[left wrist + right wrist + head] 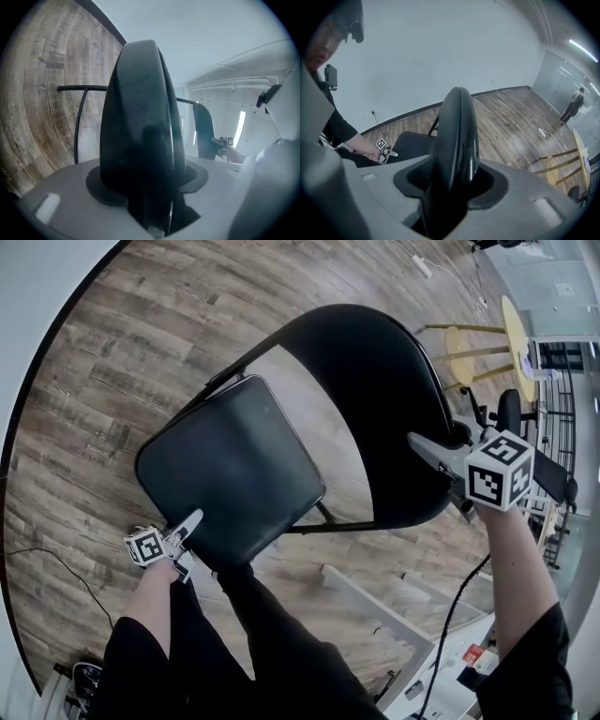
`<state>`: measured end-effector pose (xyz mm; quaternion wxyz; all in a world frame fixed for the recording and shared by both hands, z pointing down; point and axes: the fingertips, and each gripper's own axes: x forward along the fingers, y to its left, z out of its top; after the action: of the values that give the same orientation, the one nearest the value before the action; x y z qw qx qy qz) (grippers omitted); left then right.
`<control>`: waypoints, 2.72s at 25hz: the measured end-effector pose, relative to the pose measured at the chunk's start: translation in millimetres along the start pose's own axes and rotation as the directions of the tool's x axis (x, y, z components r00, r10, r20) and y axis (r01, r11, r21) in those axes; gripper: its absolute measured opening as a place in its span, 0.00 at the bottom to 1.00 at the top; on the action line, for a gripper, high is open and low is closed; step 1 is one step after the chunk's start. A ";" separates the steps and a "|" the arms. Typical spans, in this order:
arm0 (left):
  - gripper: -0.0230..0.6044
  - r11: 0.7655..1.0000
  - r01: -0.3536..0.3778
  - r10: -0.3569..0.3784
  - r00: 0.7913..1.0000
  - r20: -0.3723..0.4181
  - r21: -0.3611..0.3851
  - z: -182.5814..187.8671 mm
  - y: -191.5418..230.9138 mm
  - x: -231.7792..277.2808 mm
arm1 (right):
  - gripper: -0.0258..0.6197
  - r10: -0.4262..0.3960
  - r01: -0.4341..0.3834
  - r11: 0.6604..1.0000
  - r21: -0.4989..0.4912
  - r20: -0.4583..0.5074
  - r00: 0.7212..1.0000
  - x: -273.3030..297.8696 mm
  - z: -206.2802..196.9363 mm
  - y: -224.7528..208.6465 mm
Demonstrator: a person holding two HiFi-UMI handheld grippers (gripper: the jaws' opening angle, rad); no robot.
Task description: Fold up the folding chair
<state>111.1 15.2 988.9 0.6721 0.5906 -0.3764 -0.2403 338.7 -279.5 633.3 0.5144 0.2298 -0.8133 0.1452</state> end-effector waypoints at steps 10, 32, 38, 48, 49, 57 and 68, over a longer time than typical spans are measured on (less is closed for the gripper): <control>0.46 1.000 0.005 -0.005 1.000 -0.001 0.012 -2.1 -8.2 -3.0 | 0.36 -0.013 0.013 1.000 -0.009 -0.002 1.000 -5.6 1.4 11.1; 0.46 1.000 -0.015 0.016 0.999 0.031 -0.005 -7.7 -28.4 -2.1 | 0.36 -0.045 0.045 0.998 -0.051 -0.007 0.999 -17.3 10.3 25.9; 0.45 0.999 -0.038 0.038 0.999 0.034 0.000 -8.9 -36.3 -4.7 | 0.36 -0.058 0.057 0.996 -0.067 -0.012 0.998 -22.0 14.4 34.7; 0.43 0.999 -0.039 0.040 0.998 0.042 -0.017 -9.5 -48.9 -5.2 | 0.35 -0.072 0.071 0.994 -0.080 -0.013 0.997 -28.5 20.8 48.1; 0.43 0.999 -0.040 0.041 0.998 0.042 -0.017 -9.6 -50.2 -5.1 | 0.35 -0.073 0.071 0.994 -0.081 -0.014 0.997 -29.2 21.4 49.4; 0.42 0.999 -0.051 0.051 0.998 0.043 -0.018 -11.3 -61.0 -4.1 | 0.34 -0.087 0.085 0.992 -0.098 -0.010 0.996 -36.3 24.4 60.2; 0.40 0.997 -0.073 0.074 0.996 0.044 -0.017 -9.8 -78.1 0.1 | 0.33 -0.110 0.108 0.989 -0.104 -0.017 0.994 -43.1 28.3 67.1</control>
<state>128.4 6.5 912.6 0.6763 0.5658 -0.4110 -0.2315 297.5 -226.0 582.2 0.5418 0.2456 -0.8001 0.0774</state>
